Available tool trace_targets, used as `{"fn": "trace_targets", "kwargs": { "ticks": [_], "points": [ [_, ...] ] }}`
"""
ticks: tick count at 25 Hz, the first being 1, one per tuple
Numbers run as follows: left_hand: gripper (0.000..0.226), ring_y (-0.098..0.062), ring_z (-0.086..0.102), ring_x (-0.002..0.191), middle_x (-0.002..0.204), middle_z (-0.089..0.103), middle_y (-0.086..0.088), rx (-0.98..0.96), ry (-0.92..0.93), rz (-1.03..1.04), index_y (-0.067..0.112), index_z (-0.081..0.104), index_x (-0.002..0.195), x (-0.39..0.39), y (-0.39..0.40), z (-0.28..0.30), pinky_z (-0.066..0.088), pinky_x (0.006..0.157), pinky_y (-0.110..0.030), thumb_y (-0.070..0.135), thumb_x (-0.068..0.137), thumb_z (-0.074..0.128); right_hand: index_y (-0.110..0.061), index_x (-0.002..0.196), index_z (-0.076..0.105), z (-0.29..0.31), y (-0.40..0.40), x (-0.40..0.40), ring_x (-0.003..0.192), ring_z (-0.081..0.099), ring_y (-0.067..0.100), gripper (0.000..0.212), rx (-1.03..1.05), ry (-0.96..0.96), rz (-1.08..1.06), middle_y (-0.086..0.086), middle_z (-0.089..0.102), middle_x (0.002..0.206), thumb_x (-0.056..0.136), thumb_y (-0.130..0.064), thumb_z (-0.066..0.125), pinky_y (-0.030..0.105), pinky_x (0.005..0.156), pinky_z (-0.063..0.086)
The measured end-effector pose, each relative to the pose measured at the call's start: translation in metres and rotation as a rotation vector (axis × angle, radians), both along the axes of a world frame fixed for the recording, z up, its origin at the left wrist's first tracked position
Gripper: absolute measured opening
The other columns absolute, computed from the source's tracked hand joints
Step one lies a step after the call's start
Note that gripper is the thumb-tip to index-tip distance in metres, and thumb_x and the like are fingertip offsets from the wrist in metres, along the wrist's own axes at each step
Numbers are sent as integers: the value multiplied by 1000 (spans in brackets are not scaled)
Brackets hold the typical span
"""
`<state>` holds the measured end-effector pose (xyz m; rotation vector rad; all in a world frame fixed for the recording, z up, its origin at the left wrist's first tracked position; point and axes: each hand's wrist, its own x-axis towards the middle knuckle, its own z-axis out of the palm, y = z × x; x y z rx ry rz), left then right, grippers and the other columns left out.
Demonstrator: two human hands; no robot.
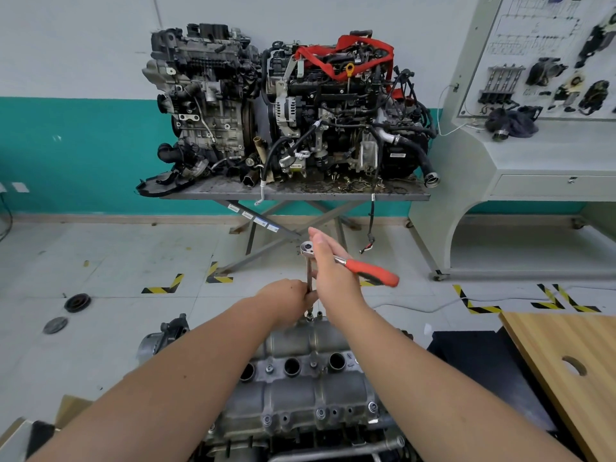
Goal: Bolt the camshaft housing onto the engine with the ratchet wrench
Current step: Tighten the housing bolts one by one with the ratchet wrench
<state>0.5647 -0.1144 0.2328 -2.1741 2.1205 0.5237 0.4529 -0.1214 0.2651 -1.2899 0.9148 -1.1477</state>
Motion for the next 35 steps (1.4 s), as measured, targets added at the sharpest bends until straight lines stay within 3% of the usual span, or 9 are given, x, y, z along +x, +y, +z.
{"fn": "trace_targets", "kwargs": {
  "ticks": [3, 6, 8, 10, 14, 21, 25, 29, 35],
  "points": [
    [27, -33, 61, 100, 110, 65, -16, -9, 64, 55, 7, 59, 99, -3, 1, -1, 45, 77, -34, 24, 104, 38, -15, 118, 72, -11, -8, -12, 121, 56, 14, 25, -728, 377, -157, 2, 57, 138, 97, -19, 59, 29, 103, 45],
    [19, -19, 67, 96, 116, 65, -6, 46, 502, 234, 15, 63, 109, 1, 6, -4, 55, 86, -29, 19, 104, 45, -7, 106, 75, -4, -18, -17, 106, 63, 34, 34, -1224, 763, -135, 11, 68, 121, 76, 5, 62, 40, 81, 52],
    [23, -11, 63, 81, 110, 66, -2, 73, 671, 252, 19, 58, 94, 1, 8, -5, 52, 78, -23, 18, 106, 38, -11, 103, 73, 6, -18, -15, 89, 64, 32, 34, -1291, 994, -153, 7, 69, 101, 72, -3, 64, 37, 71, 50],
    [23, -22, 57, 92, 116, 65, -13, 55, 405, 223, 11, 58, 99, -1, 7, -9, 43, 84, -30, 10, 102, 36, -13, 120, 65, 14, -13, -11, 82, 57, 31, 36, -1237, 1197, -144, 8, 61, 98, 85, -22, 64, 39, 70, 46],
    [28, -29, 52, 104, 124, 57, -19, 89, 326, 229, 3, 55, 117, 2, 0, -16, 40, 92, -36, 5, 101, 33, -23, 144, 40, 31, -9, -5, 101, 52, 30, 60, -1028, 1412, 108, 8, 52, 117, 99, -57, 18, 40, 77, 37],
    [36, -28, 55, 94, 104, 63, -11, 14, 150, 22, 13, 52, 97, -1, 0, -23, 38, 79, -35, 39, 107, 29, -13, 101, 59, 59, -15, 7, 81, 63, 29, 33, -418, 1182, 212, 3, 64, 82, 105, -34, 33, 34, 65, 44],
    [37, -24, 54, 86, 85, 55, 0, 13, 111, -11, 20, 48, 86, 0, 2, -24, 37, 76, -36, 46, 106, 30, -9, 111, 47, 58, -9, 4, 73, 73, 21, 12, 408, 207, 273, 8, 74, 70, 104, -16, 40, 27, 59, 43],
    [32, -24, 49, 80, 95, 60, -7, -24, 6, -90, 21, 45, 92, -3, 1, -24, 36, 74, -34, 44, 106, 28, -7, 88, 50, 29, -11, -3, 78, 64, 23, 12, 601, -582, 52, 10, 66, 76, 99, -3, 50, 28, 73, 51],
    [28, -26, 53, 91, 106, 63, -8, -16, 67, 6, 21, 48, 95, -2, -1, -21, 39, 80, -35, 40, 106, 31, -42, 115, 68, -5, -3, -14, 103, 63, -2, 22, -31, 29, 6, -16, 68, 113, 100, -36, 53, 27, 94, 52]
  ]
}}
